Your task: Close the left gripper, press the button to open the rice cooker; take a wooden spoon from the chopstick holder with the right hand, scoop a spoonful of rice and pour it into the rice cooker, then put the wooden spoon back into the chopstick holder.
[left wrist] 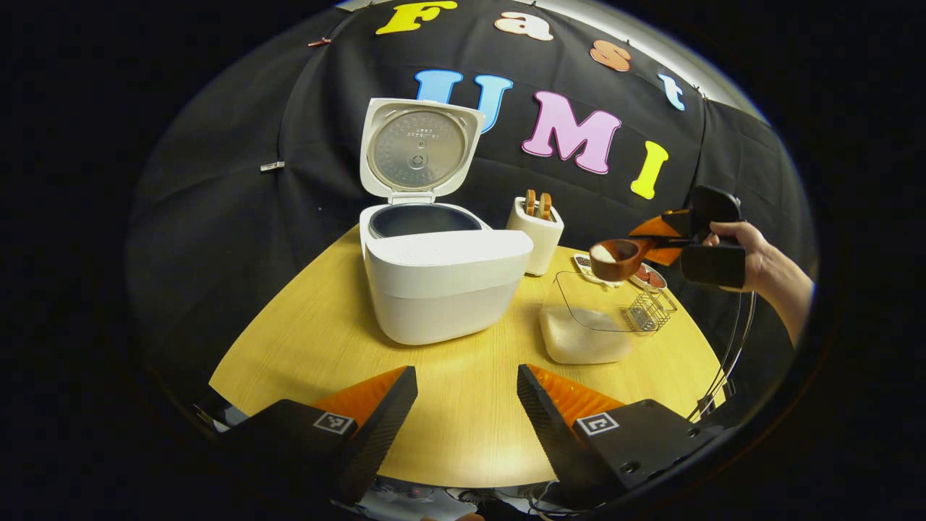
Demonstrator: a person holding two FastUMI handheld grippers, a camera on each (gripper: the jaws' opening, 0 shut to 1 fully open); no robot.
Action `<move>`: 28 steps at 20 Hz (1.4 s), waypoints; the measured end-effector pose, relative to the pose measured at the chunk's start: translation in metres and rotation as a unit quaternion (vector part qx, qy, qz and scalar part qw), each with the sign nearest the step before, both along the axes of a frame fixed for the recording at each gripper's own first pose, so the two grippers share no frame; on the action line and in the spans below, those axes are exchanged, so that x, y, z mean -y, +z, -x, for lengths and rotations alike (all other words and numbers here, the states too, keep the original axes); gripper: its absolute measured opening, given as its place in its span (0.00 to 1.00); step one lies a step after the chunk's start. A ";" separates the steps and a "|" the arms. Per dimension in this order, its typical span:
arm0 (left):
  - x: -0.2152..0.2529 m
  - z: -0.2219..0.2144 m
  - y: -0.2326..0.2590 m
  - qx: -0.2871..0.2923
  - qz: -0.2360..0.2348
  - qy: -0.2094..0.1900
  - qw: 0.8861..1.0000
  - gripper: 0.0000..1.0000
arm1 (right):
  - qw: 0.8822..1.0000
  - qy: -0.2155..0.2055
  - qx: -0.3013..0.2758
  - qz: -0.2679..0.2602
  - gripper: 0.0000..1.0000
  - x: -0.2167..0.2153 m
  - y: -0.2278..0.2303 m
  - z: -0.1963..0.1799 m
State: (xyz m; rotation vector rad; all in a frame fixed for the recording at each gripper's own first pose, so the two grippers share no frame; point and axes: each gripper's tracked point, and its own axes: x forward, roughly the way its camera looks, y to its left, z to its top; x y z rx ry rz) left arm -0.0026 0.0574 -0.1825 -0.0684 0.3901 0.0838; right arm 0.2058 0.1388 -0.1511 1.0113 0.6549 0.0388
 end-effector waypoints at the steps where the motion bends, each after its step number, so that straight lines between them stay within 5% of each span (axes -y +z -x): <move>1: 0.000 0.000 -0.001 -0.001 0.003 0.001 1.000 0.96 | 1.000 0.006 0.003 -0.006 0.12 -0.009 0.007 -0.002; 18: -0.068 0.008 -0.003 0.010 0.037 0.045 0.998 0.96 | 0.996 0.071 0.041 -0.044 0.17 -0.187 0.055 -0.046; 23: -0.084 0.016 -0.018 0.001 0.054 0.064 0.996 0.96 | 0.987 0.107 0.104 0.052 0.17 -0.230 0.058 -0.058; 28: -0.094 0.019 -0.030 -0.003 0.099 0.084 0.992 0.96 | 0.953 0.143 0.206 0.172 0.17 -0.265 0.054 -0.063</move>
